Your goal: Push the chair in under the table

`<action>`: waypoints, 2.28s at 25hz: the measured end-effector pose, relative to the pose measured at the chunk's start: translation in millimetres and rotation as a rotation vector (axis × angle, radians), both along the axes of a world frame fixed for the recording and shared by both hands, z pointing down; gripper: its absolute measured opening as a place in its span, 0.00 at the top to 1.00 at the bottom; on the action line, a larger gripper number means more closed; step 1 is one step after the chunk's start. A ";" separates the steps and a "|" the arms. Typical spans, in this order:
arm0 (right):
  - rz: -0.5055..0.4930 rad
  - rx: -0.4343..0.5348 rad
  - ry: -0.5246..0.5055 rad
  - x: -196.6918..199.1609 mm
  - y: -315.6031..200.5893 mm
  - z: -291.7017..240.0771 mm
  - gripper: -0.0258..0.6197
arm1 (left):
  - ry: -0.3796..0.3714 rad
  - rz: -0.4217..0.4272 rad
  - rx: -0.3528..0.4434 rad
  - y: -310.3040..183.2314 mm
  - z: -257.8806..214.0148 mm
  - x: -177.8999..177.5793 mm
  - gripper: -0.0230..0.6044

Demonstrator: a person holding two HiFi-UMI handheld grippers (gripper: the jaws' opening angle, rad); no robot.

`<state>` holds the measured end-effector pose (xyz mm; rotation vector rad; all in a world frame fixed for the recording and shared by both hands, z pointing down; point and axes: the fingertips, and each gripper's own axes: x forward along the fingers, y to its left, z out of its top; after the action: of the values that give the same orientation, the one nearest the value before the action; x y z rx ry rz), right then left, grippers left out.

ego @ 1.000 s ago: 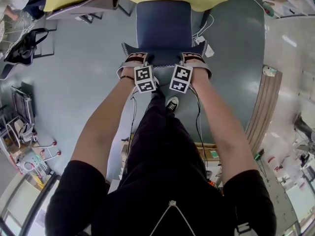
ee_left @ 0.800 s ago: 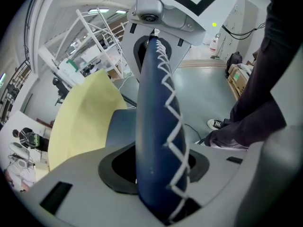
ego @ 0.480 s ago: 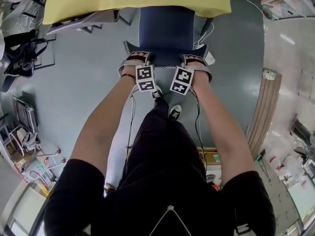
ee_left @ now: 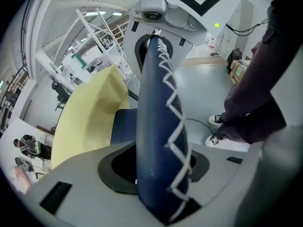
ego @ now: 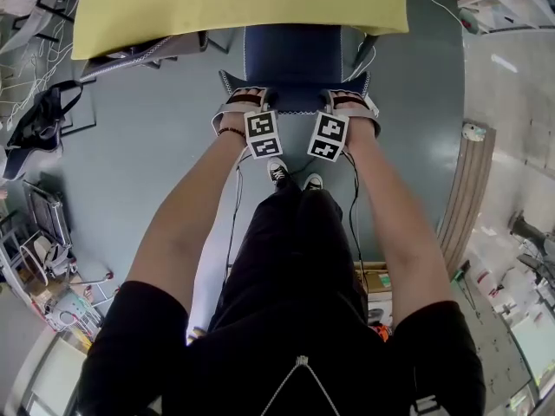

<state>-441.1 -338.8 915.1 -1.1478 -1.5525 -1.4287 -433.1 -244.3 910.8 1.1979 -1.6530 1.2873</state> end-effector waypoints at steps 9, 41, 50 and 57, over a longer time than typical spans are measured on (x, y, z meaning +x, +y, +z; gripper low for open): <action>-0.022 -0.008 -0.020 -61.2 -8.2 -2.4 0.77 | -0.006 -0.021 0.005 -9.9 -1.7 -58.5 0.67; -0.010 0.010 0.066 -164.8 4.2 -22.2 0.73 | -0.001 -0.062 0.000 20.1 -20.6 -167.4 0.62; 0.609 -0.791 0.194 -129.3 7.0 -254.2 0.78 | -0.058 -0.576 0.553 87.0 -219.4 -119.6 0.83; 0.768 -1.460 -0.050 -165.2 12.9 -484.6 0.91 | -0.363 -0.817 1.175 121.2 -455.3 -147.1 0.95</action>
<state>-606.2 -325.9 430.6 -0.9258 -2.6984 0.3746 -580.2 -123.0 455.5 0.6317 -2.8818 -0.0885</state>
